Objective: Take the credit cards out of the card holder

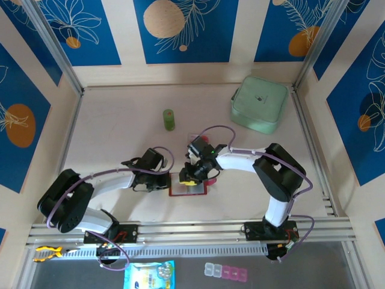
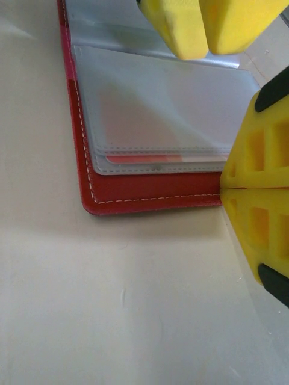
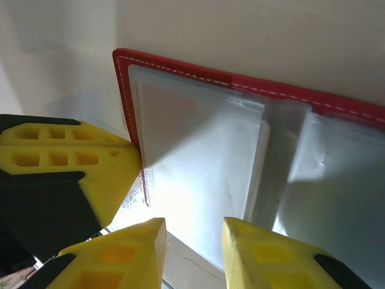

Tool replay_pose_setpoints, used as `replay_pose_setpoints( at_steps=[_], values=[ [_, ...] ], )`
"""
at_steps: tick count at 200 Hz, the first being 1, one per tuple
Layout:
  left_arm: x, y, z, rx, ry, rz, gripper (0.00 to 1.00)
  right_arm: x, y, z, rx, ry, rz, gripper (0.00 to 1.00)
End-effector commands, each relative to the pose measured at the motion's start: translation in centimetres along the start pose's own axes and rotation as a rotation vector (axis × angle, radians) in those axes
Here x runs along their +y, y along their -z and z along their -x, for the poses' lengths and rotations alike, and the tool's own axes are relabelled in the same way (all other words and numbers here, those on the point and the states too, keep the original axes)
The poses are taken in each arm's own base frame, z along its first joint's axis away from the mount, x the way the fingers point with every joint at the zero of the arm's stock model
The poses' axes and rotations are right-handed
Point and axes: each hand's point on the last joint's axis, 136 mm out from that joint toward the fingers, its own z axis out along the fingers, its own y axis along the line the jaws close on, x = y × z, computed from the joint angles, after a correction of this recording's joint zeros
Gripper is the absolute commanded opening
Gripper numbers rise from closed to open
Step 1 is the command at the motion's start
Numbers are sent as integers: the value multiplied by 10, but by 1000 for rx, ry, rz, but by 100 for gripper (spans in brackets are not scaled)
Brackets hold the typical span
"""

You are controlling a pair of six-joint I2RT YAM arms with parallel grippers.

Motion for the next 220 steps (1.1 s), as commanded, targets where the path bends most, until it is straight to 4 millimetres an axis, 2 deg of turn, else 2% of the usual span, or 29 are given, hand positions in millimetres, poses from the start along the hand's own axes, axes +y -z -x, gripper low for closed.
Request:
replay_pose_setpoints(
  at_steps=[1,82,142,181,220],
  values=[
    [10,-2,-7,35,5,31,8,15,-1,2,11,14,38,31],
    [11,-2,-9,47,-4,38,8,-3,-7,2,17,0,-23,31],
    [16,0,-12,48,-5,54,8,-17,1,6,-10,7,-101,30],
    [14,2,-8,43,-8,57,8,-27,6,4,-12,4,-128,30],
    [7,12,0,18,-21,55,8,-28,5,3,-5,11,-104,30]
  ],
)
